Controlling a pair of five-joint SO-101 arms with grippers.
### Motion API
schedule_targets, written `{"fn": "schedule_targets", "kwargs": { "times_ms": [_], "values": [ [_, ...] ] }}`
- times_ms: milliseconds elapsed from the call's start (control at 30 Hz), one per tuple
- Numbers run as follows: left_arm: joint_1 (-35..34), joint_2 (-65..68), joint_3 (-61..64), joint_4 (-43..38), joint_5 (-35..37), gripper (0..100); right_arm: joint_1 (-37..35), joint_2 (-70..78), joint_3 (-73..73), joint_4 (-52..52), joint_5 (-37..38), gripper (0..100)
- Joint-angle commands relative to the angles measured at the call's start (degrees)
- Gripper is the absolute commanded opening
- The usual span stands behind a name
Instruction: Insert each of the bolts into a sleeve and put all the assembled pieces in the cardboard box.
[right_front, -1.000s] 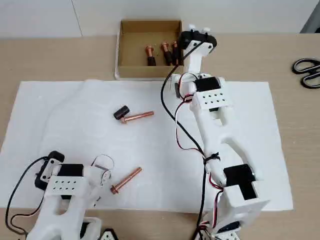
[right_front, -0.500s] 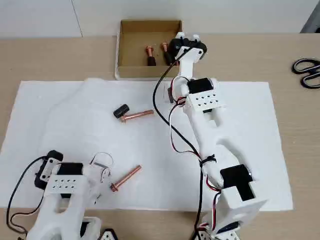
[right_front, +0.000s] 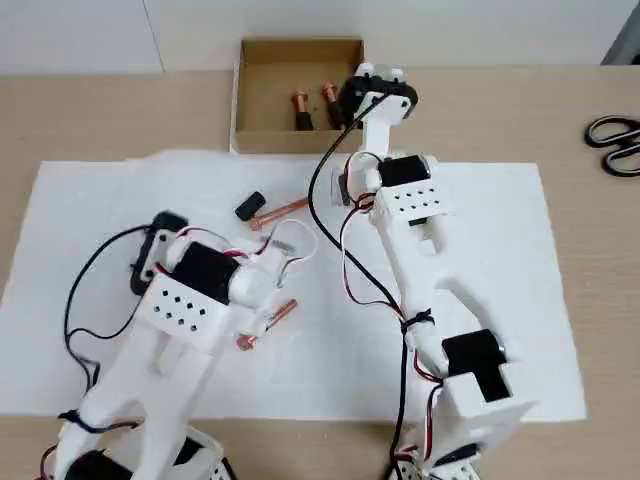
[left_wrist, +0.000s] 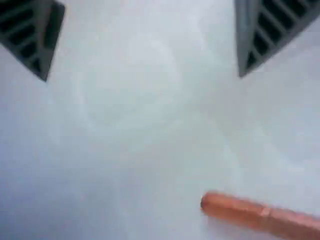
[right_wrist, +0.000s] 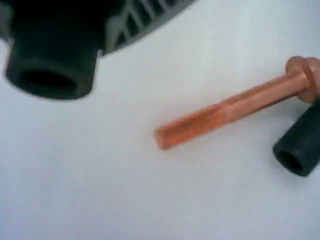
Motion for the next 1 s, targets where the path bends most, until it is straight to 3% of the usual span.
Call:
{"fn": "schedule_targets", "kwargs": {
  "times_ms": [0,133,233,300,367,567,700,967],
  "values": [
    [1.76,-0.18,-3.03,1.85,0.62,23,1.63,-4.44,-3.08,0.04,0.62,0.4],
    [4.31,-0.44,-1.27,2.37,11.34,23,1.71,-4.44,-3.08,0.4,3.08,0.4],
    [8.44,0.09,-1.89,10.73,36.57,23,1.71,-4.44,-3.08,0.13,4.4,0.4],
    [11.08,-0.35,-0.31,11.69,54.59,23,1.71,-4.44,-3.08,0.4,4.4,0.4],
    [12.13,-0.35,1.19,11.6,63.12,23,1.71,-4.44,-3.08,0.48,4.57,0.4],
    [1.58,0.18,9.19,7.38,62.68,23,1.8,-4.53,-3.08,0.48,4.57,0.4],
    [-2.55,-0.09,14.02,0.35,62.42,23,1.45,-4.53,-3.08,0.48,4.57,0.4],
    [-2.9,0.18,26.33,-26.9,62.51,23,0.4,-4.53,-3.08,0.4,4.66,0.4]
  ]
}}
